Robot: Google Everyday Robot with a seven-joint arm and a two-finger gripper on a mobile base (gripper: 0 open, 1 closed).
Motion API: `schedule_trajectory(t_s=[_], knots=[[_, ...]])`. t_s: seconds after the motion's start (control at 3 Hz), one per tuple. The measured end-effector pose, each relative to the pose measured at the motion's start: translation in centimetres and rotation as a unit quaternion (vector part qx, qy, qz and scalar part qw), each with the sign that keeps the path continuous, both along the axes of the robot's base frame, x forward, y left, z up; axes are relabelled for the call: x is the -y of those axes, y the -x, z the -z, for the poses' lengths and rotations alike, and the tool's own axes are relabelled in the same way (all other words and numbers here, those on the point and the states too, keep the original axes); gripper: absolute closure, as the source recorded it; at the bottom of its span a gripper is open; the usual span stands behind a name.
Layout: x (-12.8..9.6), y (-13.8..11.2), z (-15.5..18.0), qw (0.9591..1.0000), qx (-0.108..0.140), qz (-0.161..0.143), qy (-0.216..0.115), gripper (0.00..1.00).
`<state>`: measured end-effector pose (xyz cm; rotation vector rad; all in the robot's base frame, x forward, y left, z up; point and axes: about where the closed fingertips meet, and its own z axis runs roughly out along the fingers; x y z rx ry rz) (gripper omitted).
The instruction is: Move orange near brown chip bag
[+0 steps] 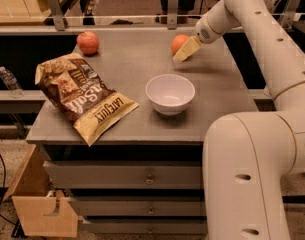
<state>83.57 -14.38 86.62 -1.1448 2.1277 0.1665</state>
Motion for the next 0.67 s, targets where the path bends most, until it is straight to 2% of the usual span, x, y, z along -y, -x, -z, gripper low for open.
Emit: schedule_trajectory(t_s=[0.33, 0.67], knots=[[-0.19, -0.26, 0.34, 1.0, 0.0, -0.002, 0.005, 0.29], [-0.37, -0.07, 0.19, 0.9999, 0.001, -0.011, 0.011, 0.6]])
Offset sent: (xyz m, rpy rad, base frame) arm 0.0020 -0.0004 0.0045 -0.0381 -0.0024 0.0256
